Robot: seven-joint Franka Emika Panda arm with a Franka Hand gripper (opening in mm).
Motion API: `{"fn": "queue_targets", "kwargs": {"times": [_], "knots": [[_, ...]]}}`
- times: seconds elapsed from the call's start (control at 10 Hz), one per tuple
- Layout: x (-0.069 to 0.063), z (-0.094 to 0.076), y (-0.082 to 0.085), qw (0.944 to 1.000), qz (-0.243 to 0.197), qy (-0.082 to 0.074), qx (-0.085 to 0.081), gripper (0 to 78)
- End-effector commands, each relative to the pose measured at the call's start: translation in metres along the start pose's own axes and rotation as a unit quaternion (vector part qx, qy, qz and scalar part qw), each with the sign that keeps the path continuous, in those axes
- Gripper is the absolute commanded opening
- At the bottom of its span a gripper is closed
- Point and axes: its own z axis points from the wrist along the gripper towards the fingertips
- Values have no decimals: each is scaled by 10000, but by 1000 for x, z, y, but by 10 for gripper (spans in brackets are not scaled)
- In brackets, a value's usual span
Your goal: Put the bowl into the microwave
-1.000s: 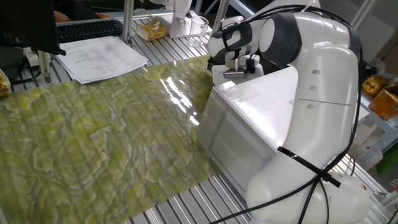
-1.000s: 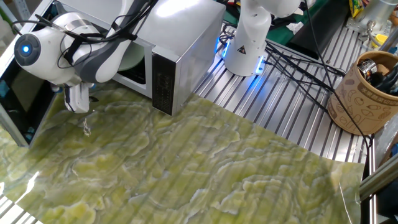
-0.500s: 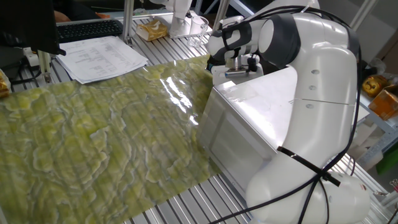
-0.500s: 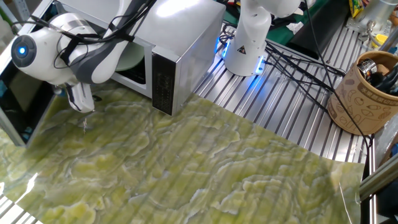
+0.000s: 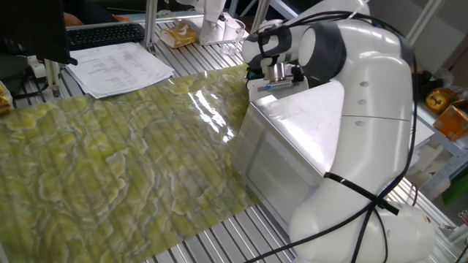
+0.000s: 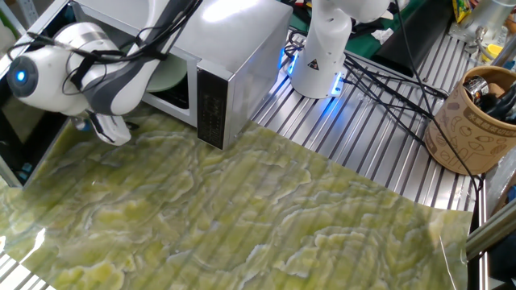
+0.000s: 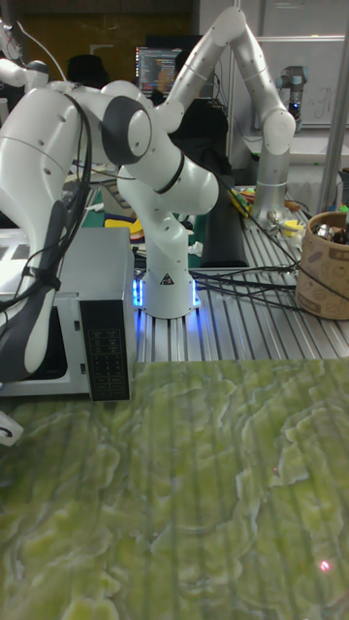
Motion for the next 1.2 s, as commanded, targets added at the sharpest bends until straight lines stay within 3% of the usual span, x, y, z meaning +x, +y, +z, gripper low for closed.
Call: {"fn": "queue_targets", "kwargs": {"times": [0.1,0.3,0.7,1.0,1.2], "knots": [[19,-6,15,9864,-1134,1108,436,775],[27,-9,19,9818,-1417,1167,486,775],[38,-17,23,9824,-1347,1110,671,775],[38,-14,22,9812,-1339,1020,945,775],[30,-10,19,9780,-1569,992,956,775]]}}
